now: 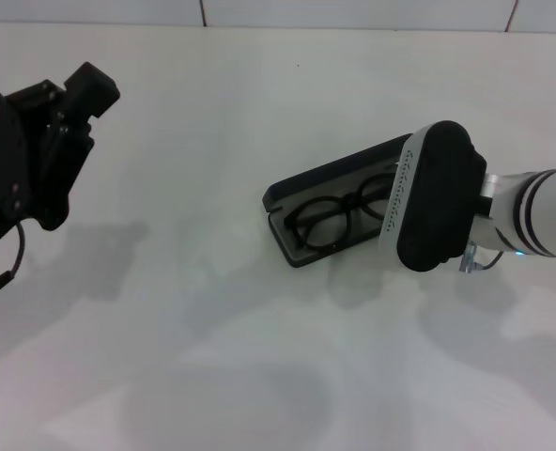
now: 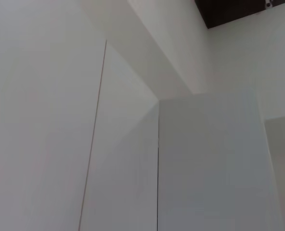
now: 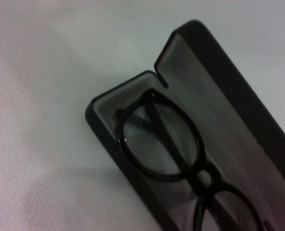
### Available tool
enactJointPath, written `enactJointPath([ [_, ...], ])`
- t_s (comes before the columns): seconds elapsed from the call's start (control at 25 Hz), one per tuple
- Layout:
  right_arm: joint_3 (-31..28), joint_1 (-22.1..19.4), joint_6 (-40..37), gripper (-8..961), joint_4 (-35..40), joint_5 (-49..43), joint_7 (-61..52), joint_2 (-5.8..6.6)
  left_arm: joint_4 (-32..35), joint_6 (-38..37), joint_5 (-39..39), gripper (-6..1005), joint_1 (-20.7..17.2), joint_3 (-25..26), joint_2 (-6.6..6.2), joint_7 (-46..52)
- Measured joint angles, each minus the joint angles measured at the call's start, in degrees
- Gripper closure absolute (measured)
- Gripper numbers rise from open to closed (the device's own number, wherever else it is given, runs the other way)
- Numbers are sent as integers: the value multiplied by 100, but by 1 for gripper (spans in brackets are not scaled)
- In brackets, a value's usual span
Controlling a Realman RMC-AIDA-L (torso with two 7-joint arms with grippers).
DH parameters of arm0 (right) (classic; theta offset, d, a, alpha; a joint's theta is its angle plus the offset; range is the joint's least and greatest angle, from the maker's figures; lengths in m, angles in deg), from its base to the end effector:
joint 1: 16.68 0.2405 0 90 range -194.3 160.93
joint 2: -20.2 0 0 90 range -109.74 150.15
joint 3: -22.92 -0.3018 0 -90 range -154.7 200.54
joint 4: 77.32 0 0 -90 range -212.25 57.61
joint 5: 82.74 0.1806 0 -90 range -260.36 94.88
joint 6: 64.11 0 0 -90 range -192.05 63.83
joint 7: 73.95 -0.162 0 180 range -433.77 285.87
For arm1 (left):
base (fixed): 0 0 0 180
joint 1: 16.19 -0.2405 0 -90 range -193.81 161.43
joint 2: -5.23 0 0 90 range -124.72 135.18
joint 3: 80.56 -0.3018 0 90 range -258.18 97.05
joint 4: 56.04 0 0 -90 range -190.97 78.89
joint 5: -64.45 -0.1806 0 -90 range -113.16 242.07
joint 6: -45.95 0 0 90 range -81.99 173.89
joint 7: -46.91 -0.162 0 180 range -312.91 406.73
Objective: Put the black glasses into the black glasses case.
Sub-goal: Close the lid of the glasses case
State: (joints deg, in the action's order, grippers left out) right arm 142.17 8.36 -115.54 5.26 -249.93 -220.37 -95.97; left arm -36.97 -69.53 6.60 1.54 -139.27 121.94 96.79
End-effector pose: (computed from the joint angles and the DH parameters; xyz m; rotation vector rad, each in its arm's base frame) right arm 0.2219 0.3421 -0.1001 -2.4676 -0.1122 -0.5531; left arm -0.2553 0.2476 0.0256 -2.1161 -0.1506 -1.6455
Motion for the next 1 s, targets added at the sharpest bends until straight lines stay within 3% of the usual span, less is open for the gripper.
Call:
enactJointPath([
  [0.72,55,150,259,905,-185,41,9,-1,0,0,21,967,-25,9,0,-22],
  [1.0,232,-23,14,904,301,35,8,3,0,-1,18,966,-25,9,0,-23],
])
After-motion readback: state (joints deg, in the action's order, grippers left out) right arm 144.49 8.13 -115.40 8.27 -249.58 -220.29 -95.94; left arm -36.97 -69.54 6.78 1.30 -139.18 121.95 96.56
